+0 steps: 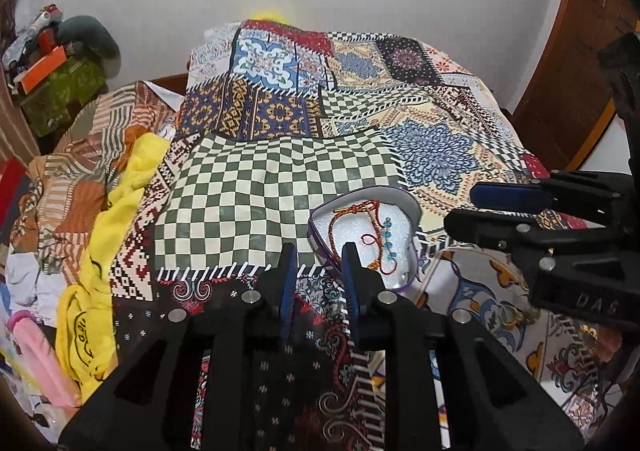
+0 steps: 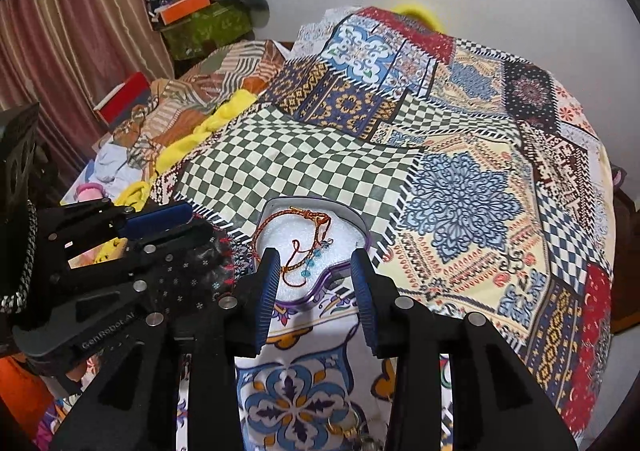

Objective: Organize jewelry
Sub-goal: 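Move both open tools back to the rings on the quilt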

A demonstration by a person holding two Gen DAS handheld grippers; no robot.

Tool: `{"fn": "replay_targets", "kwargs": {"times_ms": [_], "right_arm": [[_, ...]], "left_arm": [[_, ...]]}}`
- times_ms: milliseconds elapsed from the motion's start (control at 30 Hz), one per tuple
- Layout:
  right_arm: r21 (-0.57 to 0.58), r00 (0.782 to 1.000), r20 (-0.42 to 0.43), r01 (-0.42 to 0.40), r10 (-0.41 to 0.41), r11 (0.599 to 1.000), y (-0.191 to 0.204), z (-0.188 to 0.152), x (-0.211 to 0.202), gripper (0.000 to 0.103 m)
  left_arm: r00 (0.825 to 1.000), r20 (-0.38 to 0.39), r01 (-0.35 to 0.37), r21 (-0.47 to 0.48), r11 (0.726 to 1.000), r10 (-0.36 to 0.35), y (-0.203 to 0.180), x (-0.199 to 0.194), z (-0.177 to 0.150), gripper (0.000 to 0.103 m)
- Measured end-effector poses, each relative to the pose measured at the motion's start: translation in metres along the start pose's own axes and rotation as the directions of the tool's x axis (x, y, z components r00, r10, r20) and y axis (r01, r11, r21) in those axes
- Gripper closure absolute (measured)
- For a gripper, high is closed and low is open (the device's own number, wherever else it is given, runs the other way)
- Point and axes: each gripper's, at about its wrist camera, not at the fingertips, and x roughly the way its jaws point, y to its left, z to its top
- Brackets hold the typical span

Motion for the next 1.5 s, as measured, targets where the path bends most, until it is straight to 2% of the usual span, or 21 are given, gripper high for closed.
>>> {"fn": "replay_targets", "kwargs": {"times_ms": [367,533,633,733,933,1167,1500], "right_arm": [[0.028,0.993,0.104,0.054,-0.056,0.998,-0.012,-0.02,-0.054,0.07],[0.042,0.985,0.142,0.09,-0.095,0.995,-0.026,-0.035,-0.077,0.07],[0.062,0.981,0.155,0.108,-0.117,0.992,-0.04,-0.046,-0.09,0.069],[0.086,0.978,0.159,0.124,-0.137,0.989,-0.052,-0.056,-0.098,0.058],[0.126,0.978,0.13,0.15,-0.166,0.981,-0.079,-0.08,-0.1,0.058],[0.156,0.987,0.073,0.127,-0.14,0.98,-0.098,-0.105,-0.088,0.058],[0.109,0.995,0.034,0.087,-0.091,0.99,-0.086,-0.127,-0.07,0.058]], "left_arm": [[0.997,0.072,0.029,0.036,0.999,-0.032,-0.026,-0.049,-0.005,0.078],[0.994,0.098,0.05,0.068,0.996,-0.056,-0.047,-0.064,-0.006,0.069],[0.993,0.097,0.066,0.087,0.994,-0.074,-0.061,-0.067,-0.009,0.068],[0.993,0.081,0.082,0.103,0.991,-0.091,-0.076,-0.064,-0.012,0.065],[0.993,0.015,0.112,0.133,0.985,-0.115,-0.102,-0.041,-0.022,0.065],[0.987,-0.079,0.151,0.16,0.976,-0.139,-0.125,-0.01,-0.039,0.065],[0.982,-0.148,0.148,0.193,0.97,-0.12,-0.132,0.019,-0.056,0.065]]}}
